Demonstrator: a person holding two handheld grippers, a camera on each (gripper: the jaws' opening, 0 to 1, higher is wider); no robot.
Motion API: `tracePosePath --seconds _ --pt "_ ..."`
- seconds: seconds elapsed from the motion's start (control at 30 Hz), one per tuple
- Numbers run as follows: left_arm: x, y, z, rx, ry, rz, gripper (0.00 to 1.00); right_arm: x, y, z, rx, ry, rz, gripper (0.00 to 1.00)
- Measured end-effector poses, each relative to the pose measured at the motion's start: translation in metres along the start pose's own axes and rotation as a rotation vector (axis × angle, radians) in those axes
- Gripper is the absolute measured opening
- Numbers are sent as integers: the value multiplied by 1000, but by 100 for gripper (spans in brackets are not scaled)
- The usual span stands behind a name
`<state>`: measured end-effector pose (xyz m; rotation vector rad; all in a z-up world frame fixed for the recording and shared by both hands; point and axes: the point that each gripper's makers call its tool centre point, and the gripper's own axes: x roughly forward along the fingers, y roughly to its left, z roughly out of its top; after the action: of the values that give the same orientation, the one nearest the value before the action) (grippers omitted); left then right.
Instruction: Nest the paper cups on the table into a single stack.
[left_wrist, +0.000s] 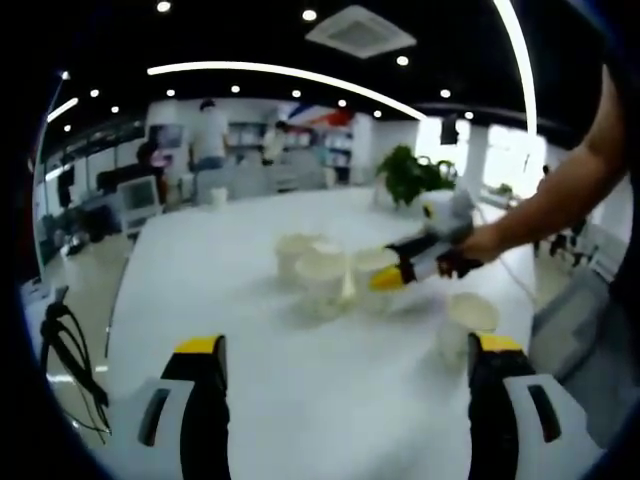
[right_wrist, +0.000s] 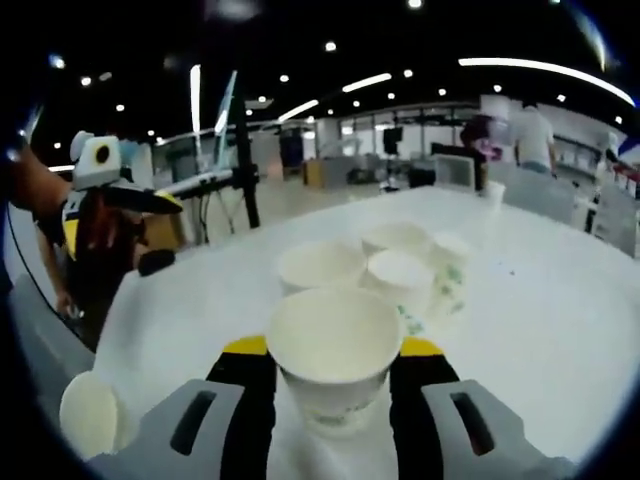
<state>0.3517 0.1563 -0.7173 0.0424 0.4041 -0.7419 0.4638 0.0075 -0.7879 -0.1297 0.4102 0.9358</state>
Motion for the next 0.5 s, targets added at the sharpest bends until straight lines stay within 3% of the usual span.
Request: tracePosePath --seconds 0.5 --pt "1 -5 5 6 -2 -11 100 -14 -7 19 2 -50 -23 42"
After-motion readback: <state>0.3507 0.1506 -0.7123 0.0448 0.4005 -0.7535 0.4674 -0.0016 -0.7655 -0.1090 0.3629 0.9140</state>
